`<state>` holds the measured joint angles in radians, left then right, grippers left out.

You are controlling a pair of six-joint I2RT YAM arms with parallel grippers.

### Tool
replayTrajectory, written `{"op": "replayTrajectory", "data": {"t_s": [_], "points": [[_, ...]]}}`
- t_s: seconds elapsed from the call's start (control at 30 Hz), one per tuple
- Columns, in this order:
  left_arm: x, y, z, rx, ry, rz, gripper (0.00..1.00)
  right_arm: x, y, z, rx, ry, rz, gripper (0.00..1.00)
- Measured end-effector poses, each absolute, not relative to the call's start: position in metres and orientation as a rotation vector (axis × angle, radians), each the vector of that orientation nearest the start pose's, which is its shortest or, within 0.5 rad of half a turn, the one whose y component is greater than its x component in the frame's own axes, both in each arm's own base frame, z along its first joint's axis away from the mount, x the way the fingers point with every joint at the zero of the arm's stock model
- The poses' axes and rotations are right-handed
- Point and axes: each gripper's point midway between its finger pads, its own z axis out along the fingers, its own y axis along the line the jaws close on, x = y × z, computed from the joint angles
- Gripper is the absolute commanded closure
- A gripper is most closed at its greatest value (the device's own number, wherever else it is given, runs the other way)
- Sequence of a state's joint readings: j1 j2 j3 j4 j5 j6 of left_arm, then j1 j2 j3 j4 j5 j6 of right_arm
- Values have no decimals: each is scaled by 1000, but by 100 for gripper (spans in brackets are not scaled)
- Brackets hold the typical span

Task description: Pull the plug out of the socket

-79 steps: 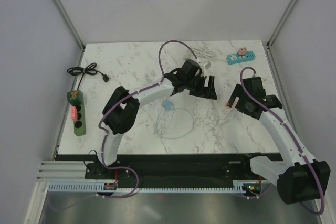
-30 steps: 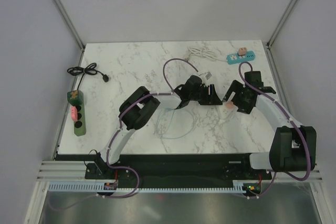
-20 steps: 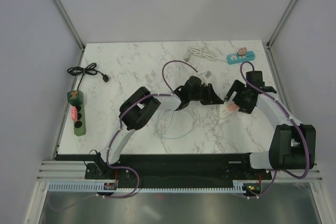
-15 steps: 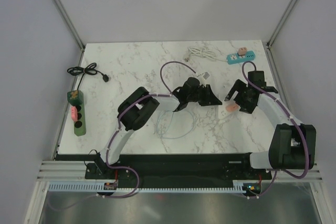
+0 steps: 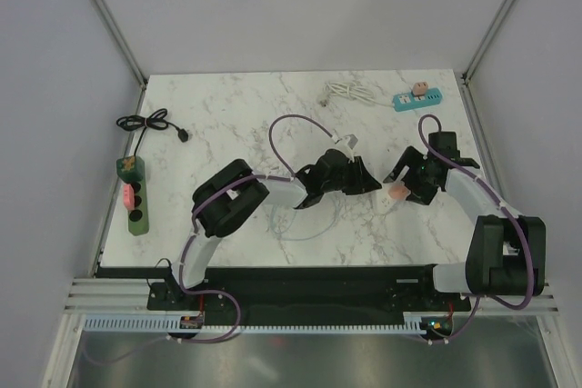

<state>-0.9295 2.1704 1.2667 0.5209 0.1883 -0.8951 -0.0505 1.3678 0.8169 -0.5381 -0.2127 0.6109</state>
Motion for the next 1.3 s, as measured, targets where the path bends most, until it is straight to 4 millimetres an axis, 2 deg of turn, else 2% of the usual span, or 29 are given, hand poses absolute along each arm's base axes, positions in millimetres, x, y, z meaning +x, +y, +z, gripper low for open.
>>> {"op": "replayTrajectory", "data": {"t_s": [0.13, 0.17, 0.2, 0.33, 0.47, 0.67, 0.77, 0.93, 1.03, 1.3], "points": [[291, -503, 63, 151, 2182, -1287, 98, 280, 49, 55, 848, 2593, 479, 25], [291, -501, 62, 141, 2181, -1281, 98, 278, 52, 53, 857, 2591, 498, 37], [290, -499, 62, 131, 2179, -1277, 98, 279, 54, 52, 860, 2582, 523, 43], [291, -495, 63, 99, 2173, -1254, 98, 280, 62, 54, 890, 2548, 591, 46], [291, -494, 63, 67, 2165, -1257, 98, 280, 62, 54, 904, 2535, 600, 60], [288, -495, 60, -2, 2174, -1301, 98, 277, 59, 55, 911, 2532, 566, 61], [284, -497, 59, -16, 2181, -1307, 98, 273, 56, 54, 911, 2544, 543, 67], [279, -500, 58, -27, 2188, -1288, 98, 269, 53, 54, 887, 2567, 511, 67], [278, -502, 62, -30, 2194, -1269, 98, 268, 50, 57, 861, 2580, 489, 68], [283, -509, 76, -54, 2177, -1245, 98, 275, 43, 72, 783, 2580, 480, 80]]}}
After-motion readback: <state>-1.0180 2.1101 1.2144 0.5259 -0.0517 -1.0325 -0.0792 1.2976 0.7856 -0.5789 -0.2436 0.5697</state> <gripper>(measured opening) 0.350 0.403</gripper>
